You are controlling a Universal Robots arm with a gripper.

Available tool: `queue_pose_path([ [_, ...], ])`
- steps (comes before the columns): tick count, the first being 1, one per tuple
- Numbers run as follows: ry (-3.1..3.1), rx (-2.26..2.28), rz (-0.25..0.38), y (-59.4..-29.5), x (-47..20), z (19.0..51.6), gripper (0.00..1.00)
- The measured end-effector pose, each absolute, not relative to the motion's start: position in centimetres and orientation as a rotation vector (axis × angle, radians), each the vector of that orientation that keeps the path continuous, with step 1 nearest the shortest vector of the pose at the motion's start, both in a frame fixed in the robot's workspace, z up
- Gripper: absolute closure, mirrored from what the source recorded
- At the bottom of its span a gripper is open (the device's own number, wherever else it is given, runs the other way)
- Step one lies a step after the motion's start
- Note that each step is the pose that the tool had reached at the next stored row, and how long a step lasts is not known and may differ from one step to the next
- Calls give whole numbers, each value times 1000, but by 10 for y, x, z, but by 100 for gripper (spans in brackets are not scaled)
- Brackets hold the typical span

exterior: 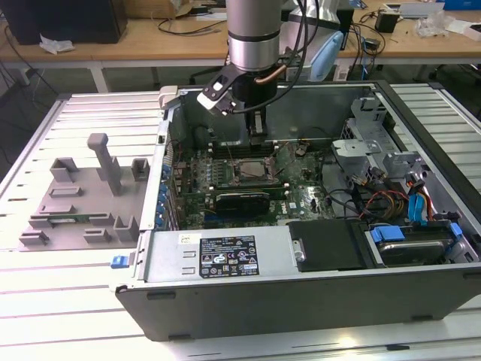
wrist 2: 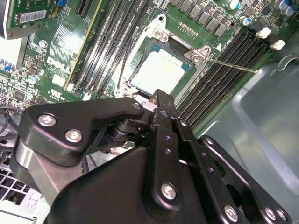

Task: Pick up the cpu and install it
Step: 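Place the cpu into insertion slot, then close the cpu cover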

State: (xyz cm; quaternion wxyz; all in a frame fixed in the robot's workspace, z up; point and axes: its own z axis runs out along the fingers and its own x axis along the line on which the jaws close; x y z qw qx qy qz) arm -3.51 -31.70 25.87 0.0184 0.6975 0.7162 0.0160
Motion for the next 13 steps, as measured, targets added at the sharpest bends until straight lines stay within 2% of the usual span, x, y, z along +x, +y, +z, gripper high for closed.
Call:
queue_pose_path([
  [13, 2224, 2166, 50, -317, -35, 260, 89],
])
